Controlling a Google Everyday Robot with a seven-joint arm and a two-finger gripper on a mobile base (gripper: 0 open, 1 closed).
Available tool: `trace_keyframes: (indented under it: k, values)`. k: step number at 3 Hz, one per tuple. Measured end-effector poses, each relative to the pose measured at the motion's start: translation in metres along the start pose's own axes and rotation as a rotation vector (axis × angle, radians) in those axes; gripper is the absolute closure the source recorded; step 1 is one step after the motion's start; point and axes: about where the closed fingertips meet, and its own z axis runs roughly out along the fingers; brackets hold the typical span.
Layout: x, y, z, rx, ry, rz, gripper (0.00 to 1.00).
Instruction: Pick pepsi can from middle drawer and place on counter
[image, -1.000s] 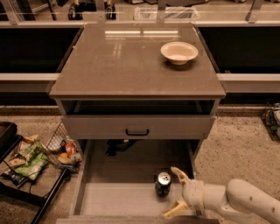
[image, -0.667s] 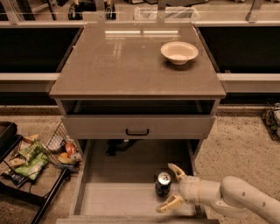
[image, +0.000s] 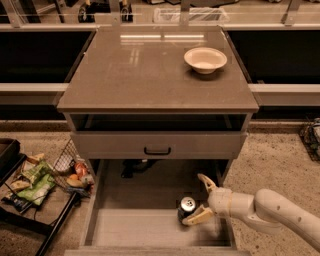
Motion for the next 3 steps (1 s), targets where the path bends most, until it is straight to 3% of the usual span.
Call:
trace_keyframes:
  k: [1, 2, 3]
  values:
    - [0.018, -0.007, 0.007, -0.002, 0.029, 0.011, 0.0]
    - [0.04, 0.001, 0.017, -0.023, 0.059, 0.034, 0.0]
    - [0.056, 0.01, 0.021, -0.037, 0.072, 0.058, 0.18]
